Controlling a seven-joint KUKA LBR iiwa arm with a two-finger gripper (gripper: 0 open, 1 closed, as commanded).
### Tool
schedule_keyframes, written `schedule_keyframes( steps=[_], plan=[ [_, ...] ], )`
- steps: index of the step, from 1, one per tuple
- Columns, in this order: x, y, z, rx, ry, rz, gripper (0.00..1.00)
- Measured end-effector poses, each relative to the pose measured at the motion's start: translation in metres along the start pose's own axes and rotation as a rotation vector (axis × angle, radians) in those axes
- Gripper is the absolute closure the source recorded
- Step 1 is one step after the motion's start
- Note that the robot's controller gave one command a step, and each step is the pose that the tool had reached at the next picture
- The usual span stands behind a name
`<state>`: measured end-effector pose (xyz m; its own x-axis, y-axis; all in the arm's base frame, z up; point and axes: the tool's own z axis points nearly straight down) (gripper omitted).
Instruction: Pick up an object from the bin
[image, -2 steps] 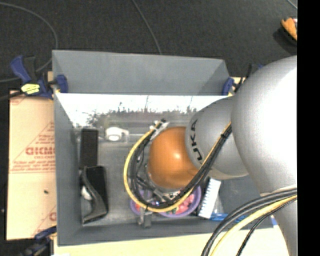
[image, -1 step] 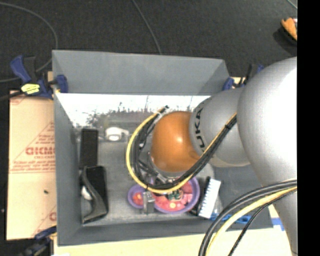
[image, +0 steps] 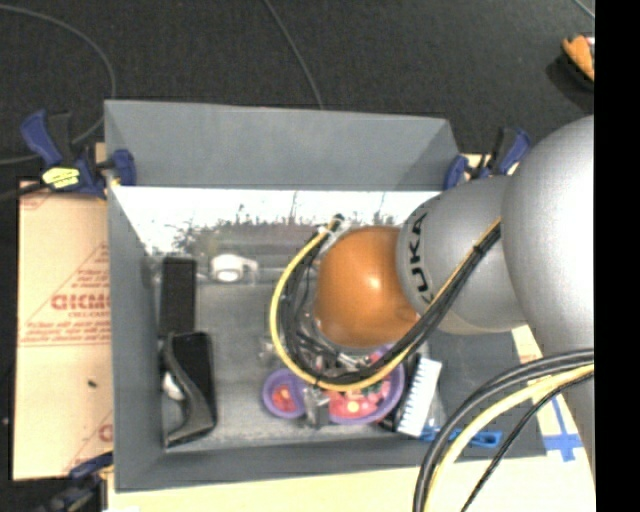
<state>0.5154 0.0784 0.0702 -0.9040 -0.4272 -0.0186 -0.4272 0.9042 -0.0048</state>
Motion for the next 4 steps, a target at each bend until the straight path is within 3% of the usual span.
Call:
schedule_keyframes(
  steps=[1, 4],
  plan=[
    [-0.01, 0.012, -0.001, -0.003, 0.009, 0.244, 1.0],
    [-0.009, 0.012, -0.015, -0.003, 0.012, 0.245, 1.0]
  ],
)
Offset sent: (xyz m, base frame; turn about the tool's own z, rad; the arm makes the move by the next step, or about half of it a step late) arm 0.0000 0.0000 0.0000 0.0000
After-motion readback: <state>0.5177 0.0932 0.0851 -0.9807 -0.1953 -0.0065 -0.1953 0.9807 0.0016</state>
